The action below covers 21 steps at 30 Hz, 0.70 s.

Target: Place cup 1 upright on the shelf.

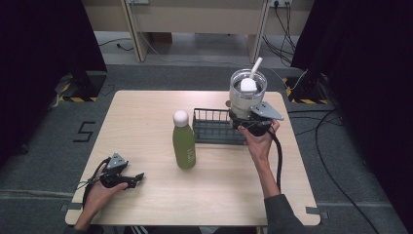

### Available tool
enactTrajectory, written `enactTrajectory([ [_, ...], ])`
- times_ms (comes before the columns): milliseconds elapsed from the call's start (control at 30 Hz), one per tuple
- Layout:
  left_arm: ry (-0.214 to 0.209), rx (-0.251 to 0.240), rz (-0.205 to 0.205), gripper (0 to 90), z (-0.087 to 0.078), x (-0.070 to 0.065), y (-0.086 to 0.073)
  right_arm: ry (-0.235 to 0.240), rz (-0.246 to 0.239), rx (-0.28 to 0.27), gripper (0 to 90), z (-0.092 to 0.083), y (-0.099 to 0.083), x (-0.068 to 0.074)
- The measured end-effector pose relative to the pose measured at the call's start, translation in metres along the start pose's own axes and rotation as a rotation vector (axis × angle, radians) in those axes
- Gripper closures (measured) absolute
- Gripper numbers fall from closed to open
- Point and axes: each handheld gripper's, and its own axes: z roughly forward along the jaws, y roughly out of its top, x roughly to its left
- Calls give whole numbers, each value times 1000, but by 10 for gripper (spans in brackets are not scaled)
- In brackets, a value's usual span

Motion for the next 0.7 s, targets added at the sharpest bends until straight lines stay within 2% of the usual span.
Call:
enactTrajectory([
  [267,0,0,0,131,0,0,0,-33,9,15,112,16,-1,-8],
  [700,0,0,-2,131,0,0,0,-63,17,54,112,30,-18,-16],
])
